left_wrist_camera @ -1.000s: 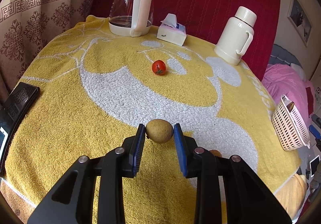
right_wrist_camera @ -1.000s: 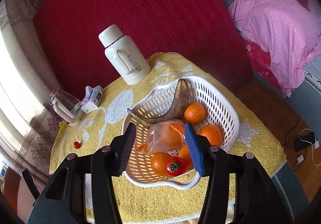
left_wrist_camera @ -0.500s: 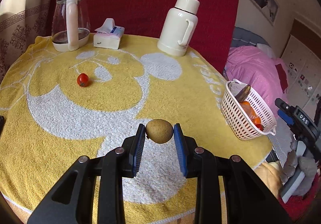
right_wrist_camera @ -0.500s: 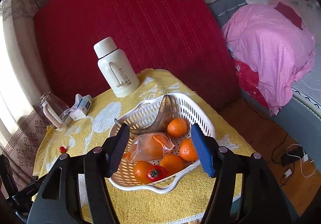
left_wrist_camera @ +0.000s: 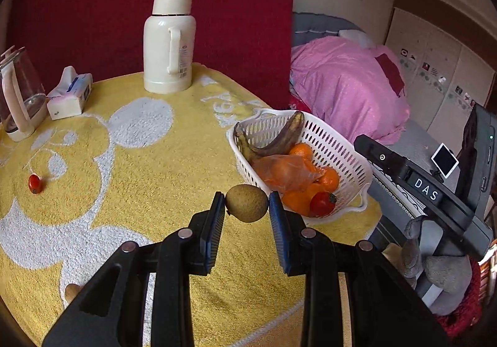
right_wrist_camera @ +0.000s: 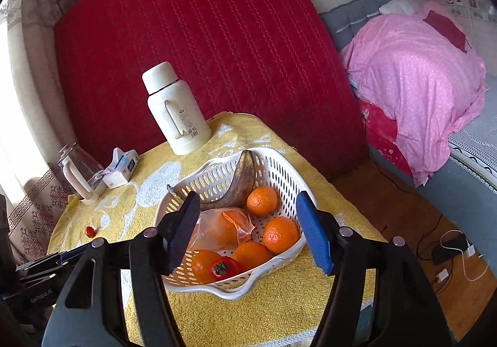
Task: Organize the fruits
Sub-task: 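Carry the potato into the basket and open the left tool, then move both tools back toward the remaining potato on the table, then move the open left tool over the red tomato on the towel, then close the left tool around the red tomato, then grasp the small brown potato with the right tool while the left tool holds the tomato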
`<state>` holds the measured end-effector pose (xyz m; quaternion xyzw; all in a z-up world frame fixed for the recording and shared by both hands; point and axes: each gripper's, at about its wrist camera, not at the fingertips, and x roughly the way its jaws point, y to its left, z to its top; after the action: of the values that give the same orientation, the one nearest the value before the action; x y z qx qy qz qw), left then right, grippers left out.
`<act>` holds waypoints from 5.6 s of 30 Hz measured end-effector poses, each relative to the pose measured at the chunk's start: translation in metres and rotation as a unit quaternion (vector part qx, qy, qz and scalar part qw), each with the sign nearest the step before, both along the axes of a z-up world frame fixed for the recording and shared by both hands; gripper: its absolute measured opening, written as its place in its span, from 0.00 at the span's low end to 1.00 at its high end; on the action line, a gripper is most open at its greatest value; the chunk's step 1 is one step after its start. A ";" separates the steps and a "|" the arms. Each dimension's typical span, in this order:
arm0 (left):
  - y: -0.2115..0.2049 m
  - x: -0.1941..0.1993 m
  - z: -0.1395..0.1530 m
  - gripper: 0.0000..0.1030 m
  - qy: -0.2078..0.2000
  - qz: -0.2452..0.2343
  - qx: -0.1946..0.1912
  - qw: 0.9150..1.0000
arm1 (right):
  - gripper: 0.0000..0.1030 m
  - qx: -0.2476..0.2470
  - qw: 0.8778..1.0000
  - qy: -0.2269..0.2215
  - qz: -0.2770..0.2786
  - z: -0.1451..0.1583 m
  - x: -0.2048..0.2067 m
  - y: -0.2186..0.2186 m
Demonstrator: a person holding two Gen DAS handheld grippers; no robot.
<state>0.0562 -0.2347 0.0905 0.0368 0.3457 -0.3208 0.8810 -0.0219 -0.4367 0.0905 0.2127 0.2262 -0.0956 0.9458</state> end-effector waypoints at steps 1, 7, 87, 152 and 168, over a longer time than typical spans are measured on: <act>-0.007 0.000 -0.001 0.29 -0.001 -0.007 0.004 1.000 | 0.64 0.001 1.000 -0.001 -0.001 0.000 -0.001 -0.001; -0.041 0.005 -0.006 0.29 -0.005 -0.033 0.017 0.999 | 0.64 0.007 1.000 -0.005 0.001 -0.002 -0.004 -0.005; 0.212 0.069 -0.033 0.88 0.012 0.313 0.022 0.949 | 0.73 -0.127 0.979 0.020 0.156 -0.020 0.003 0.134; 0.258 0.166 -0.052 0.27 0.061 0.299 -0.043 0.951 | 0.73 -0.148 0.956 0.037 0.251 -0.018 0.024 0.196; 0.236 0.185 -0.071 0.29 0.087 0.288 0.003 0.954 | 0.73 -0.119 0.940 0.067 0.313 -0.034 0.040 0.232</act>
<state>0.2412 0.0009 0.0197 -0.0892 0.4184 -0.0547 0.9022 0.0185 -0.2051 0.0564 0.0106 0.3309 0.1652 0.9290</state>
